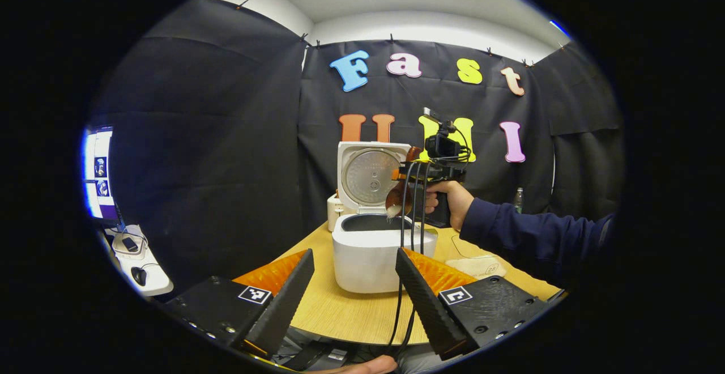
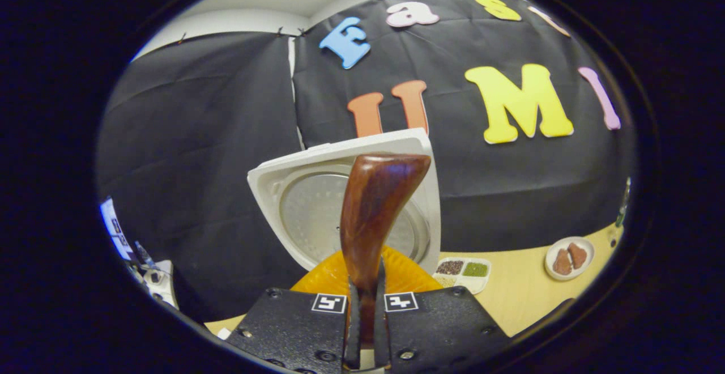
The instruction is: Close the left gripper, press the button to open the rice cooker; take a wooden spoon from the chopstick holder with the right hand, scoop a spoonful of rice and pour it into the rice cooker, then put the wooden spoon back into the chopstick holder.
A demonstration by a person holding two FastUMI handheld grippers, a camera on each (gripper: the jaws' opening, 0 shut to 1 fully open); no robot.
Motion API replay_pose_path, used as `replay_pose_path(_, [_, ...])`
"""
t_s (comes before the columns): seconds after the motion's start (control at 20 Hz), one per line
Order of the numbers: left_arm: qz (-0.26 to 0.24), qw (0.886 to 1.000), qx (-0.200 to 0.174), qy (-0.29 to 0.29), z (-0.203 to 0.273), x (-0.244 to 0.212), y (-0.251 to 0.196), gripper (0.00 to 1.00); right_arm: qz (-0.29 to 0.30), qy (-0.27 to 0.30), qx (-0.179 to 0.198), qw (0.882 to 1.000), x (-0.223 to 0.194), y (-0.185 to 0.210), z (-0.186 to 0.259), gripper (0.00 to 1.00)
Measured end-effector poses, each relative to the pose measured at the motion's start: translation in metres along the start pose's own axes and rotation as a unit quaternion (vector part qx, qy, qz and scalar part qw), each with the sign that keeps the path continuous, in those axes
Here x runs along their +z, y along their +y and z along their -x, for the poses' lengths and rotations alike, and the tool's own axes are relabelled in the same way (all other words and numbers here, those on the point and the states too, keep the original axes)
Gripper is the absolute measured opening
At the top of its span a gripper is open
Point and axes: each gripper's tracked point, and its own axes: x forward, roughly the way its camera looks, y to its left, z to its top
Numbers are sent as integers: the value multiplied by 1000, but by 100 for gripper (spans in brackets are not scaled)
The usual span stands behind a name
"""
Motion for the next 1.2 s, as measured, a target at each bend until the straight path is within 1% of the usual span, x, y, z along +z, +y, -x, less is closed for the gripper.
replay_pose_path(0.15, [-1, 1000, -3, 0, 0, -1, -3, 92, 81, -24, 6, 996, 9, 16, 8, 11])
replay_pose_path(0.25, [1, 1000, -5, 1, 0, -2, -6, 92, 135, -41, 8, 990, 15, 26, 16, 11])
replay_pose_path(0.3, [2, 1000, -5, 2, 1, -3, -7, 92, 158, -47, 7, 986, 15, 30, 19, 9])
replay_pose_path(0.4, [3, 1000, -5, 4, 0, -3, -7, 92, 181, -55, 7, 982, 16, 33, 25, 11])
replay_pose_path(0.55, [2, 1000, -1, 0, 1, 1, -8, 92, 177, -65, 5, 982, 23, 26, 38, 11])
replay_pose_path(0.7, [0, 1000, 1, -11, -1, 13, -24, 92, 154, -72, 4, 985, 34, 10, 60, 12])
replay_pose_path(0.85, [0, 1000, -2, -13, -5, 17, -41, 92, 134, -83, 0, 987, 50, -17, 91, 12])
replay_pose_path(1.0, [12, 1000, -6, -8, -15, 21, -57, 92, 111, -79, -11, 991, 58, -51, 128, 12])
replay_pose_path(1.2, [20, 1000, -14, -12, -25, 33, -83, 92, 81, -72, -36, 993, 68, -105, 181, 13])
